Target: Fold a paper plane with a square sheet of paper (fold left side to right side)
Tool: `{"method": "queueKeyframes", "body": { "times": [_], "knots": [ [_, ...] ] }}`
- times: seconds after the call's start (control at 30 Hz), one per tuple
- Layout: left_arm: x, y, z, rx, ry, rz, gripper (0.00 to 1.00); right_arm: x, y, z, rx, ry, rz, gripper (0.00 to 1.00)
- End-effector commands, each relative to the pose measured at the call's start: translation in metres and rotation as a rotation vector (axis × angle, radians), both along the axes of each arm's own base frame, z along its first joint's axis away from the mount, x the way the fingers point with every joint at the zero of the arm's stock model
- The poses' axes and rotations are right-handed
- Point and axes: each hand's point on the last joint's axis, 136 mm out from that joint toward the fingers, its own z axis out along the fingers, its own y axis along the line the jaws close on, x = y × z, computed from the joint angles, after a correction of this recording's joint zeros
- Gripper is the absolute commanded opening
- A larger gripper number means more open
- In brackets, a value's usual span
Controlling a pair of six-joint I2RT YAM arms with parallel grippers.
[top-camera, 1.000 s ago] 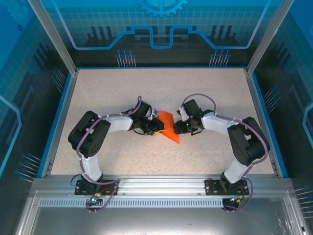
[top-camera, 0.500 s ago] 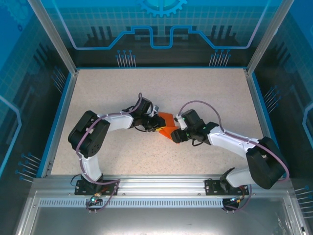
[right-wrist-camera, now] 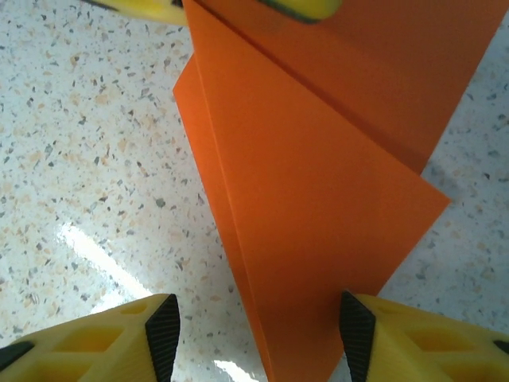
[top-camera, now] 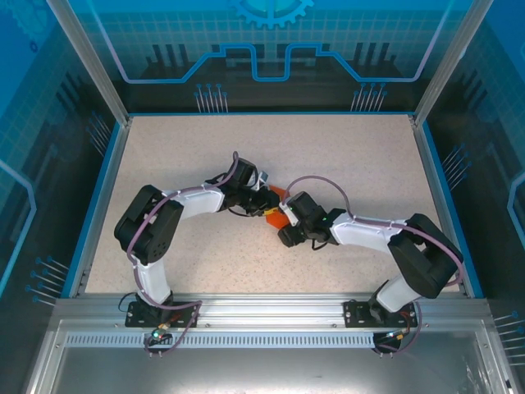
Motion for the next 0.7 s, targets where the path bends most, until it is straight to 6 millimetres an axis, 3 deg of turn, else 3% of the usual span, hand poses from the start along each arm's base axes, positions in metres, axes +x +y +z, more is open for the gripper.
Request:
{"method": "queueKeyframes", "body": {
  "times": [0.0,0.17,0.4,0.67],
  "knots": [
    [-0.002,-0.007,0.012,-0.022,0.020,-0.011,0.25,0.013,0.009,0.009,-0.004,-0.061,0.003,0.57],
    [-0.001,-0.006,0.016,-0.020,0.012,-0.012,0.25,0.015,0.007,0.006,-0.026,-0.065,-0.003,0.54],
    [-0.001,-0.006,0.019,-0.013,0.005,-0.013,0.26,0.014,0.005,0.002,-0.046,-0.054,-0.002,0.41],
    [0.003,0.003,0.028,-0.005,-0.018,0.001,0.38,0.007,0.002,-0.007,-0.054,-0.023,0.003,0.25]
  ]
}}
